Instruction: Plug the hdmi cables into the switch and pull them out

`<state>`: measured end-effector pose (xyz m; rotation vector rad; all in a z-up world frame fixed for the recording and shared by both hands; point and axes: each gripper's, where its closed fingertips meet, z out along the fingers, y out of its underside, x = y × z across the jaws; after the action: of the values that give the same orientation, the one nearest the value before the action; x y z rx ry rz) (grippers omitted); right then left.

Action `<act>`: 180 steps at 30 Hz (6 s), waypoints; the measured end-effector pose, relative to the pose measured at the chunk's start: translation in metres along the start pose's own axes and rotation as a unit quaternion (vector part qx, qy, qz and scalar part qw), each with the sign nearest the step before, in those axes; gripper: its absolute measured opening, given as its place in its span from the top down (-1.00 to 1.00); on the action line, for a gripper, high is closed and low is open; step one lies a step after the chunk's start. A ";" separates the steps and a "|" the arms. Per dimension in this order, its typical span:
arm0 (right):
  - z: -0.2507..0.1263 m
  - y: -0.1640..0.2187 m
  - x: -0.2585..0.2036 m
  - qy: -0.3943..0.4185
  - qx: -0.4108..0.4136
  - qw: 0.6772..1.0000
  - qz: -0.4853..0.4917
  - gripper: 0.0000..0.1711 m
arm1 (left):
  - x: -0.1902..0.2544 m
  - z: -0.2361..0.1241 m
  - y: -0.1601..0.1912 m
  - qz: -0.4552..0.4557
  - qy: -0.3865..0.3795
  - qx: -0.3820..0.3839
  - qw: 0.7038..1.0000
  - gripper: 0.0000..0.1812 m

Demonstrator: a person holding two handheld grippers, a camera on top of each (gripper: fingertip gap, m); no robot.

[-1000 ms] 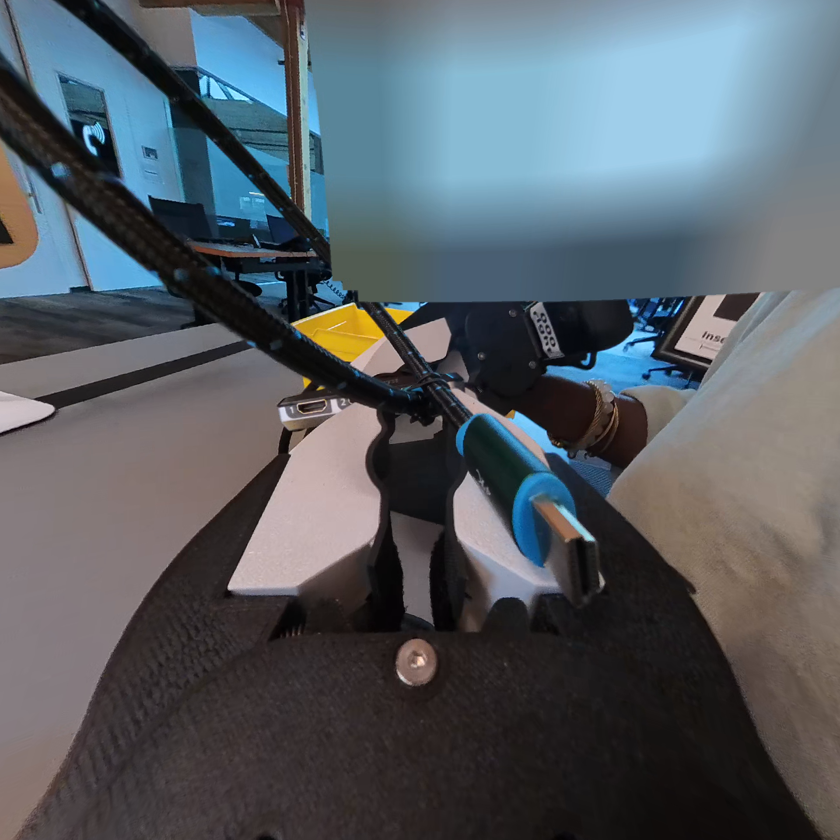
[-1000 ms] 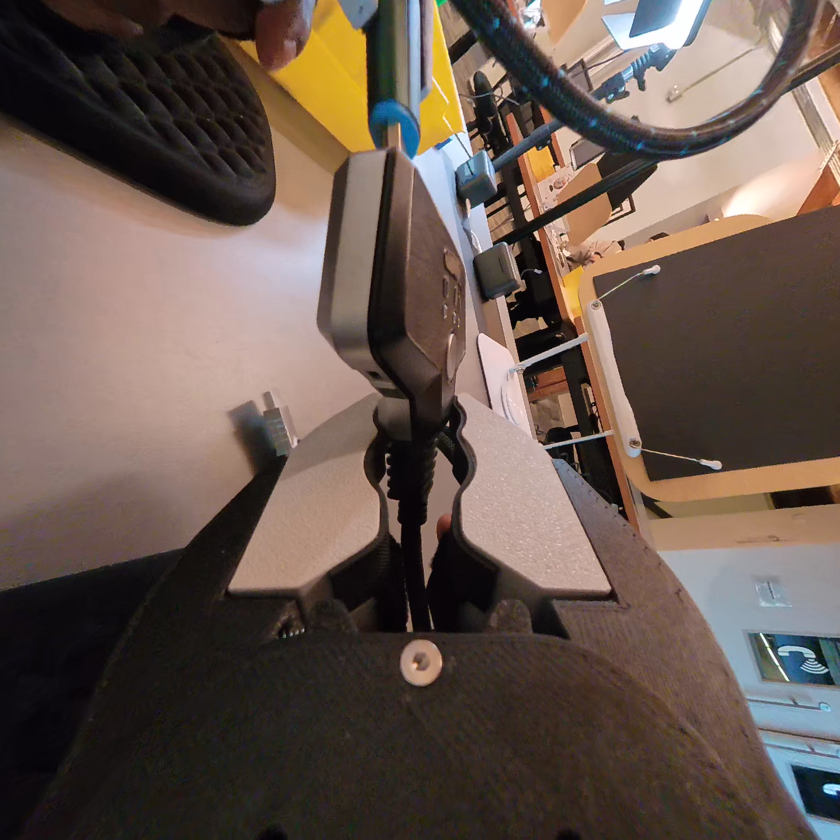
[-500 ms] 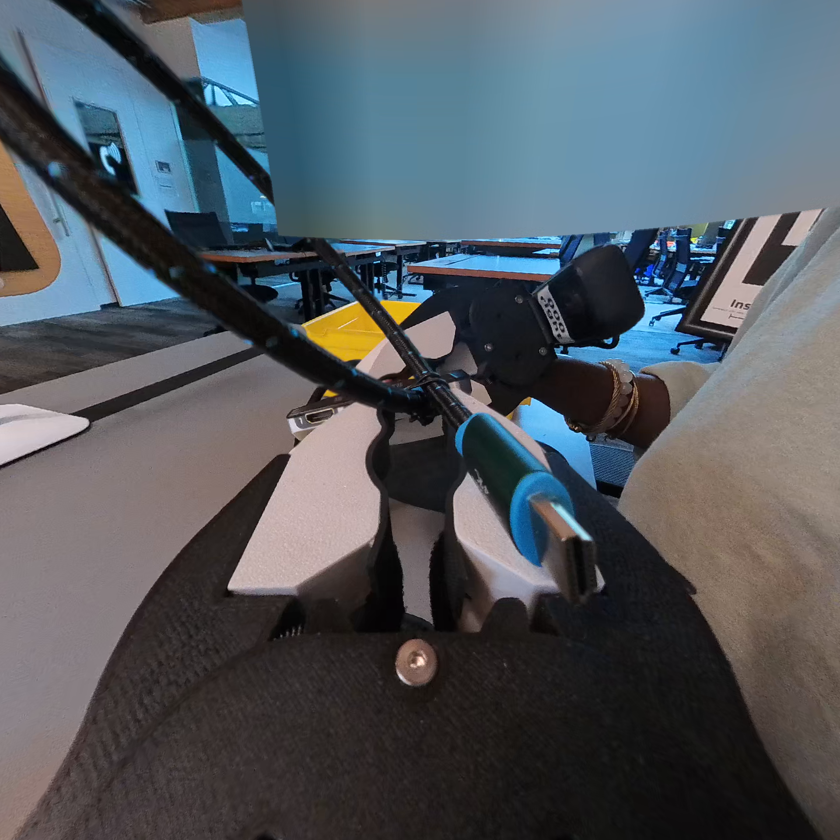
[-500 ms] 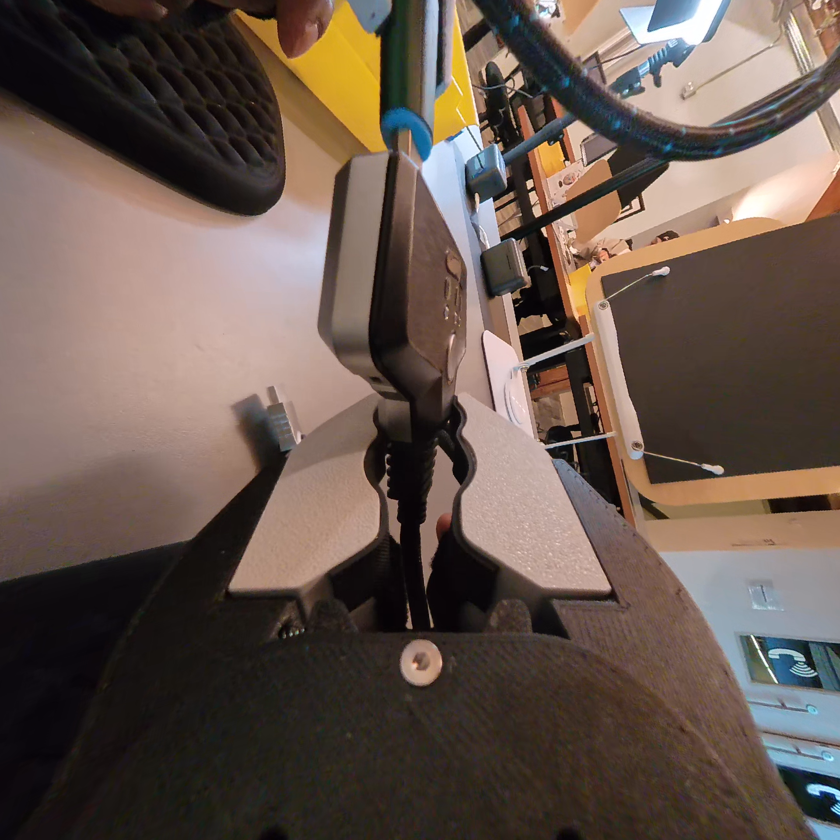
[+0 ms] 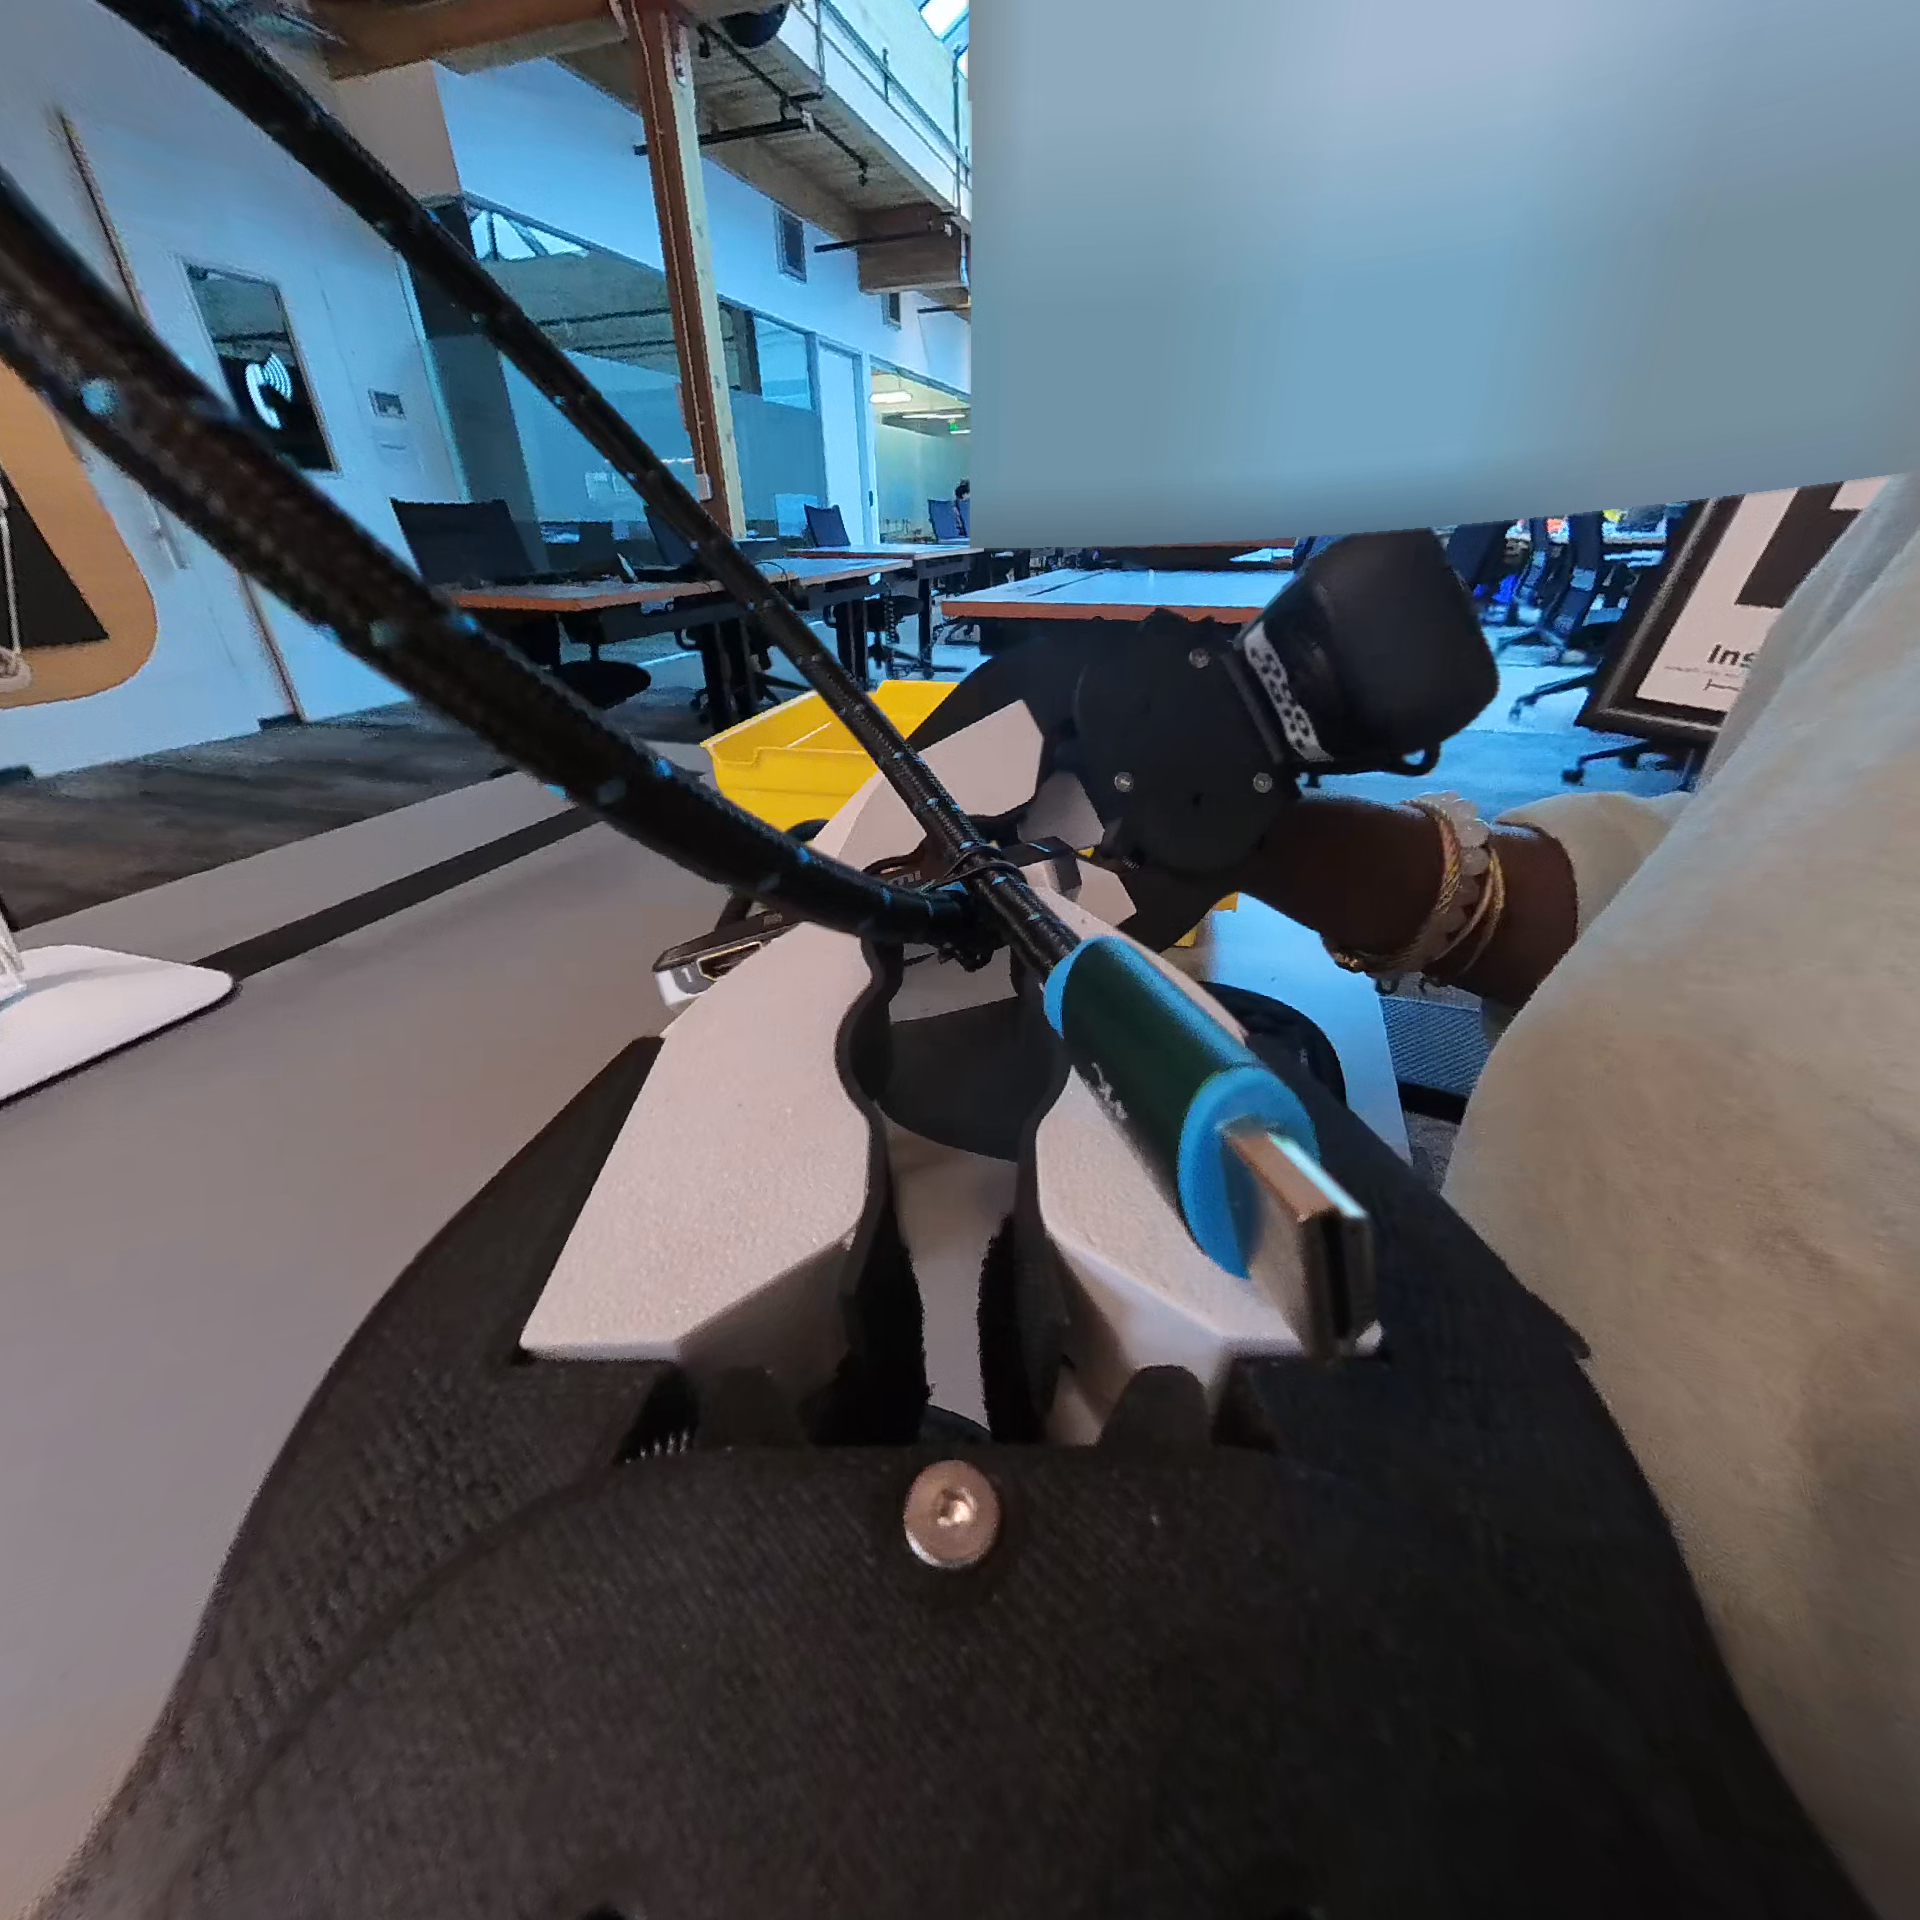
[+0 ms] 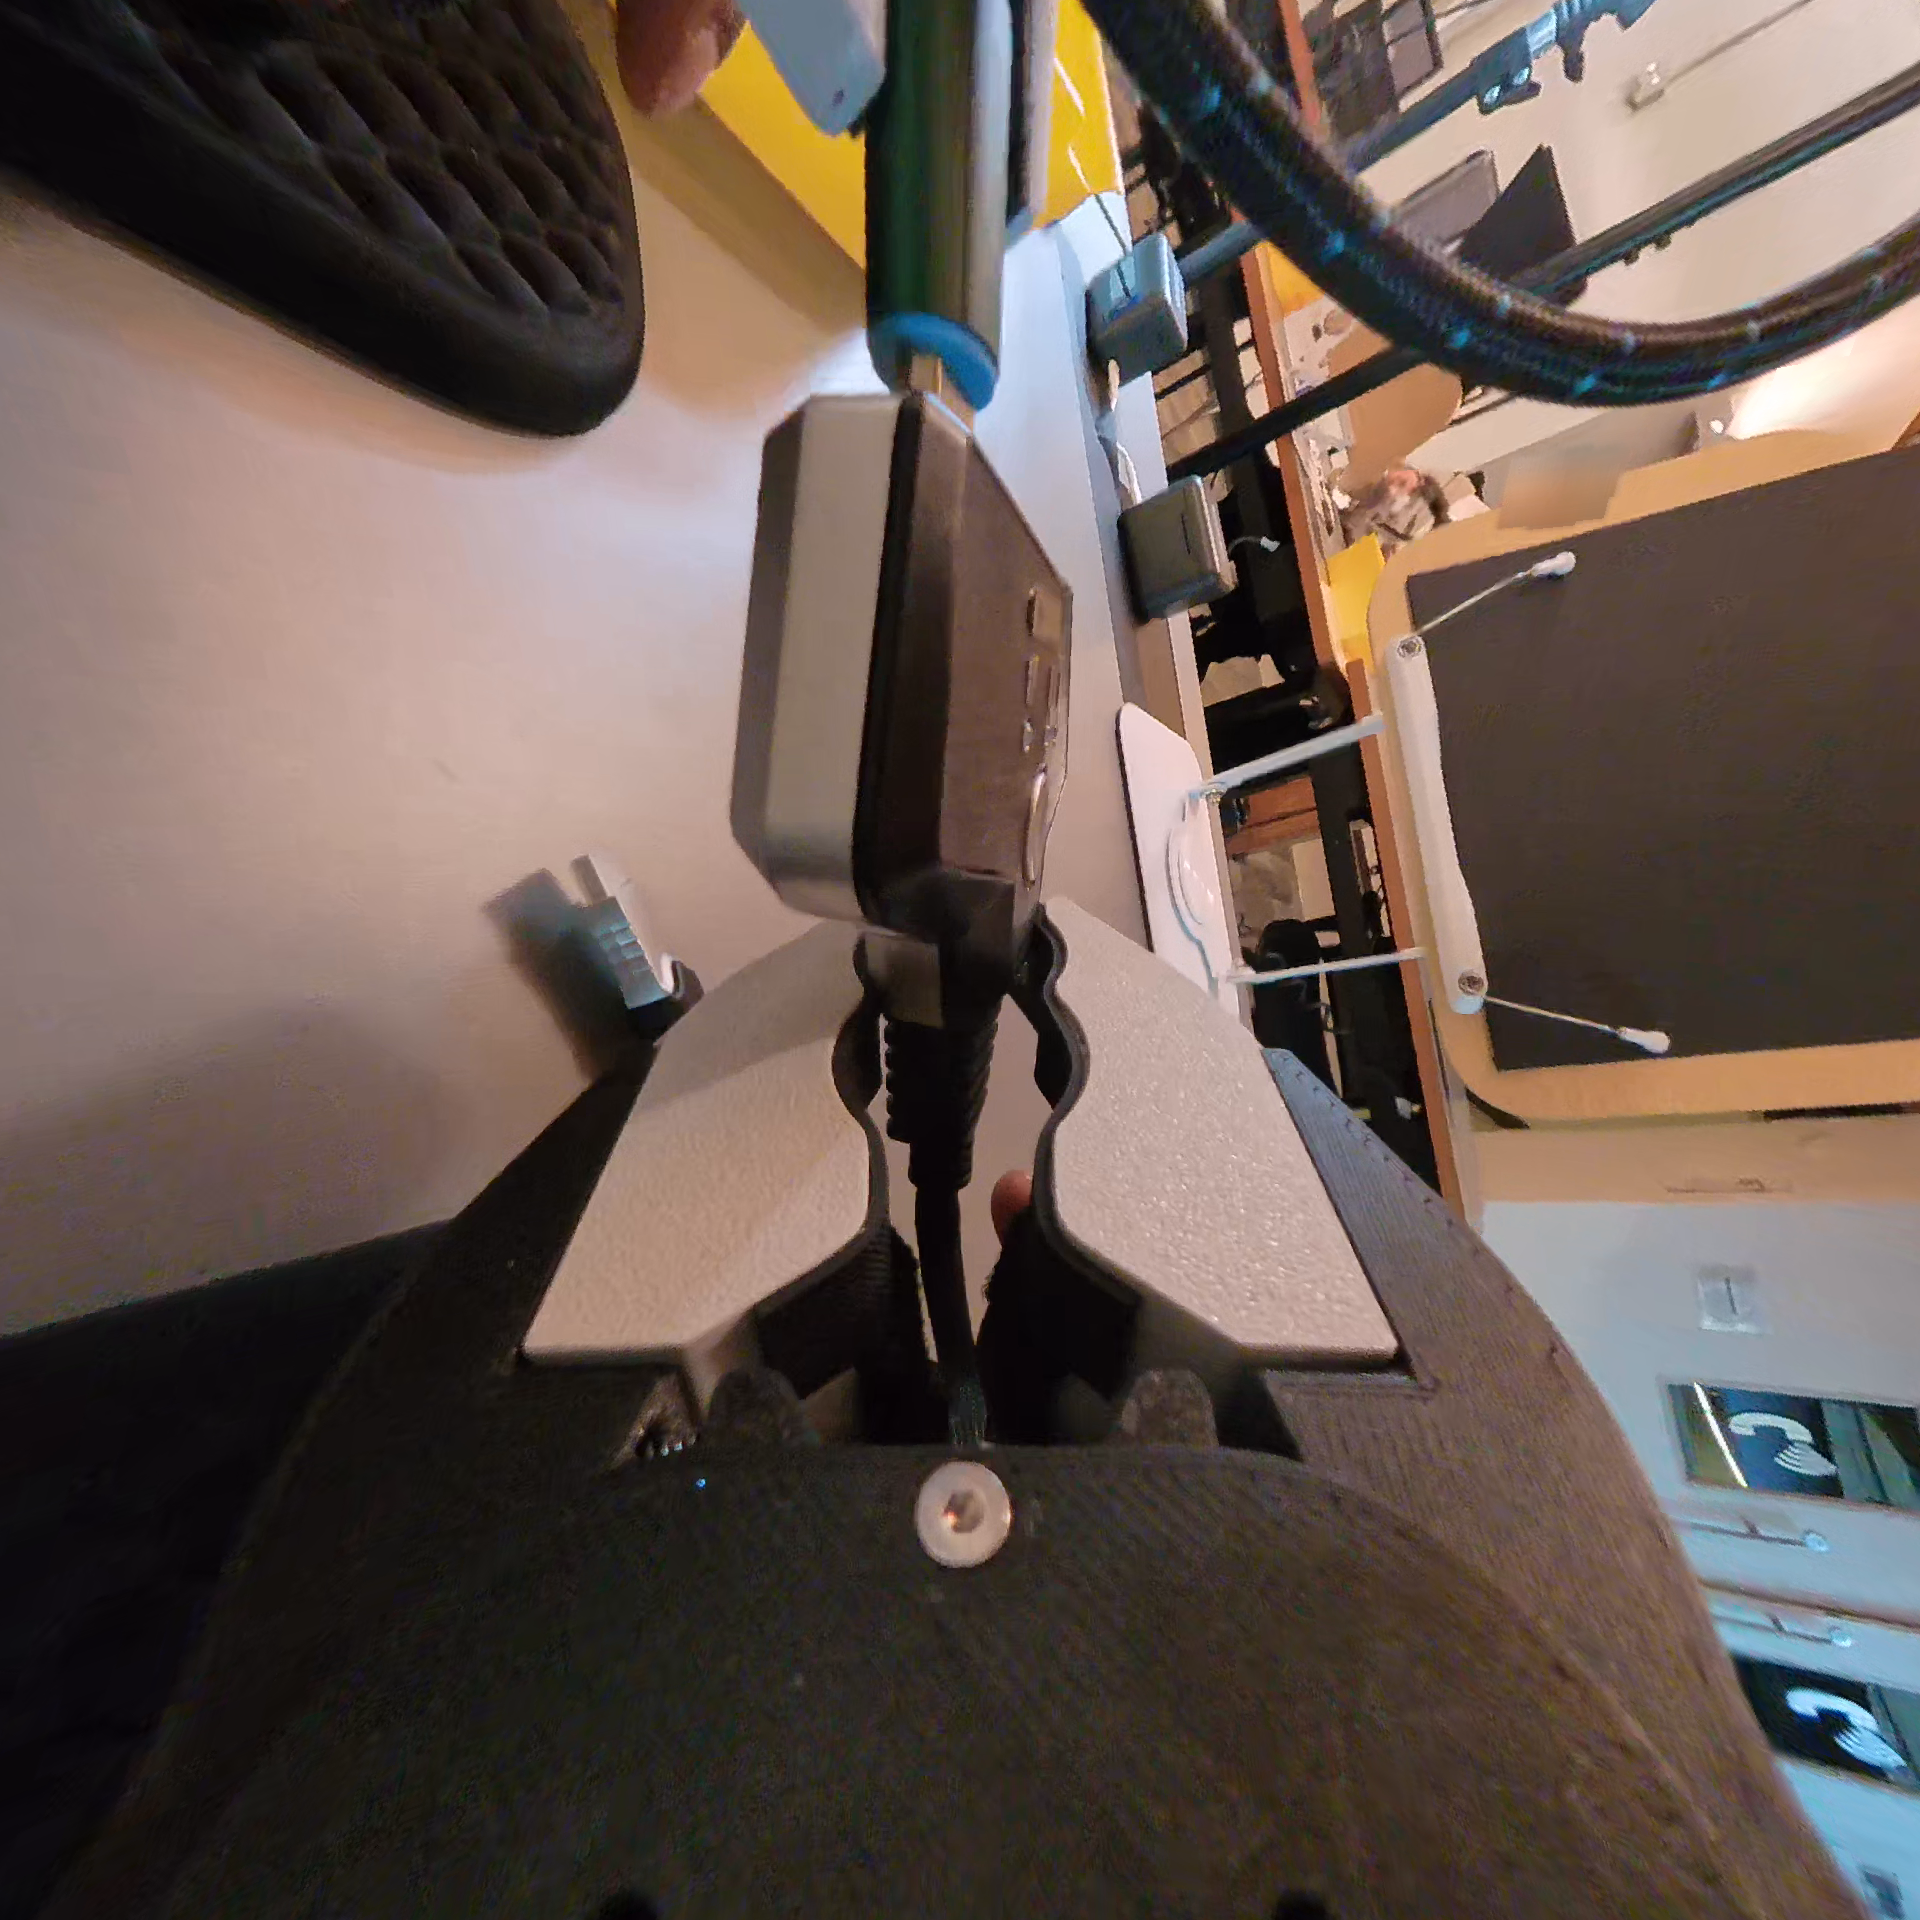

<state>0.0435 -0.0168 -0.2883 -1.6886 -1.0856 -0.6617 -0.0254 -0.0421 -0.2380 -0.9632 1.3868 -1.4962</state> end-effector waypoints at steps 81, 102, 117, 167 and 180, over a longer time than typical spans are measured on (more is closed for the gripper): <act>0.033 -0.026 0.011 0.103 -0.029 0.994 0.011 0.76 | -0.033 0.008 0.005 -0.111 -0.102 0.041 0.988 0.75; 0.035 -0.038 0.016 0.113 -0.052 0.992 -0.025 0.77 | -0.038 -0.012 -0.015 -0.141 -0.090 0.155 0.974 0.81; 0.042 -0.032 0.019 0.111 -0.052 0.992 0.029 0.76 | -0.054 -0.004 -0.016 -0.093 -0.166 0.151 0.970 0.81; -0.023 -0.083 0.039 -0.246 0.405 0.770 0.426 0.76 | -0.032 -0.005 -0.016 -0.084 0.036 0.106 0.990 0.75; 0.001 -0.067 0.033 -0.176 0.341 0.806 0.451 0.65 | -0.045 0.014 0.010 -0.043 -0.050 0.013 0.998 0.70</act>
<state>-0.0009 0.0039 -0.2319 -1.4452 -0.5080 0.6230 0.0035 -0.0046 -0.2458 -1.0782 1.2661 -1.5050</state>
